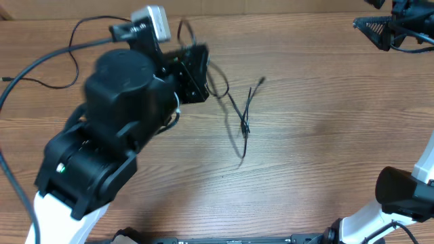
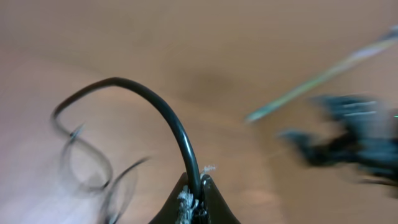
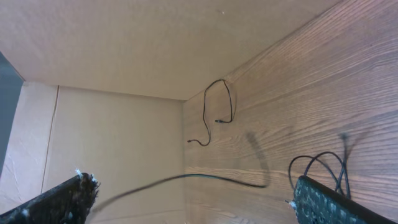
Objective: Untangle cables
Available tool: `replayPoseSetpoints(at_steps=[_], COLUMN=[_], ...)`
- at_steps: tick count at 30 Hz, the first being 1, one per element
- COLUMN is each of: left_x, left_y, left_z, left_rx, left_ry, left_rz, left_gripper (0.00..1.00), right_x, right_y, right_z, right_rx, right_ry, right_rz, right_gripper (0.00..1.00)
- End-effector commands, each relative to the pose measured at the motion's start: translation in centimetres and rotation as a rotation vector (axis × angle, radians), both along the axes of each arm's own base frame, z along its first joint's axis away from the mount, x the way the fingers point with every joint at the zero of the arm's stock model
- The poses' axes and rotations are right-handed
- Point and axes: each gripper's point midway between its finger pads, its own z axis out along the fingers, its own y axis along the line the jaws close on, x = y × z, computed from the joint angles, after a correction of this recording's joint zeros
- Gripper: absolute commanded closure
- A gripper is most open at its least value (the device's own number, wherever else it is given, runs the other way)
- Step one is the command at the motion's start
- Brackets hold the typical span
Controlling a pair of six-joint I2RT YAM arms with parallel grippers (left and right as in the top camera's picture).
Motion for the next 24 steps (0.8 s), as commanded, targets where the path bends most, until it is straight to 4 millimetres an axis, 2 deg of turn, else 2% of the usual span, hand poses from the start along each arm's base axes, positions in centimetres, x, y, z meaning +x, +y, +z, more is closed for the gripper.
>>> replayPoseSetpoints(at_steps=[1,3,6,10,12,15,17,19,24], left_x=[1.2,0.8,0.0,-0.9,-1.2,-1.1,-0.9,-1.0,-0.8], left_y=[0.8,-0.7,-2.5,-3.4,-3.2,-1.8,1.4,3.3,10.4], left_z=[-4.6,-6.5,-8.0,-7.3,-6.0,-2.2,4.8,8.2,13.8], left_rx=[0.02,0.035,0.024,-0.006,0.001,0.033,0.083,0.144,0.245], left_ry=[0.187,0.269,0.349,0.355,0.313,0.17,-0.083,-0.225,-0.407], left_rz=[0.121,0.048,-0.052,-0.122,-0.137,-0.138,-0.1,-0.069,0.28], left_gripper=[0.96,0.96,0.96,0.96,0.96,0.96,0.96,0.96,0.96], right_x=[-0.1,-0.1,-0.1,-0.1,-0.1,-0.1,-0.1,-0.1,-0.1], right_y=[-0.2,-0.2,-0.2,-0.2,-0.2,-0.2,-0.2,-0.2,-0.2], right_z=[0.4,0.4,0.4,0.4,0.4,0.4,0.4,0.4,0.4], right_rx=[-0.011,-0.011,-0.011,-0.011,-0.011,-0.011,-0.011,-0.011,-0.011], right_ry=[-0.019,-0.02,-0.019,-0.019,-0.019,-0.019,-0.019,-0.019,-0.019], right_rz=[-0.004,-0.004,-0.004,-0.004,-0.004,-0.004,-0.004,-0.004,-0.004], right_gripper=[0.0,0.0,0.0,0.0,0.0,0.0,0.0,0.0,0.0])
